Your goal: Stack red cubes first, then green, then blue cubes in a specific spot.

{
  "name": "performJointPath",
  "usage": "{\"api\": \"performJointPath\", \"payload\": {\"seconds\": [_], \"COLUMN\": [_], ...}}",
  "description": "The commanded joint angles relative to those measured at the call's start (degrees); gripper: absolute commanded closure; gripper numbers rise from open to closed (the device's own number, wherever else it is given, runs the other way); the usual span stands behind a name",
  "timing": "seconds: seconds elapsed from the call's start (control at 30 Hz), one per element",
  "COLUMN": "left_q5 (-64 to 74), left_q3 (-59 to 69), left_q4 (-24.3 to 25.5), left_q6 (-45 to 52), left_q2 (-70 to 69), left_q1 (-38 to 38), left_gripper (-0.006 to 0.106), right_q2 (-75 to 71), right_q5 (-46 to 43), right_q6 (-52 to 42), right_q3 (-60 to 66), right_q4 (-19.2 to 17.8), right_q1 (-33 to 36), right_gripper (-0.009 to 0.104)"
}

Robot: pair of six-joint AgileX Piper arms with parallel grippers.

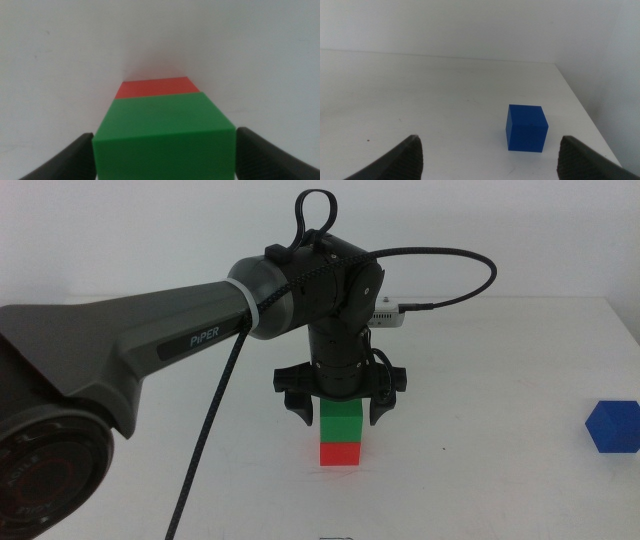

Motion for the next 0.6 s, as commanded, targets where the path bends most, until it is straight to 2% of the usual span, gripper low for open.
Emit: {"api": "performJointPath", "payload": {"seconds": [0.0, 0.23, 0.43, 0.57], "left_q5": [-0.82, -0.7, 0.5, 3.27], "left_q3": [-1.35, -1.35, -1.35, -1.35], "left_q4": [-0.05, 1.78, 7.39, 9.27], "left_q6": [0.09, -0.64, -2.06, 1.03], "left_q2": [-4.42, -8.36, -13.74, -18.91], "left_q1": [-0.15, -0.15, -0.03, -0.03], "left_gripper": [0.007, 0.007, 0.007, 0.007], "right_q2": [-1.3, -1.3, -1.3, -1.3], "right_q5": [-4.37, -4.37, -4.37, -4.37], "right_q6": [-0.31, -0.31, -0.31, -0.31], "right_q3": [-0.98, -0.98, -0.98, -0.98], "right_q4": [-0.52, -0.52, -0.52, -0.52], "right_q1": [0.14, 0.14, 0.14, 0.14], "right_gripper": [0.001, 0.001, 0.001, 0.001]}}
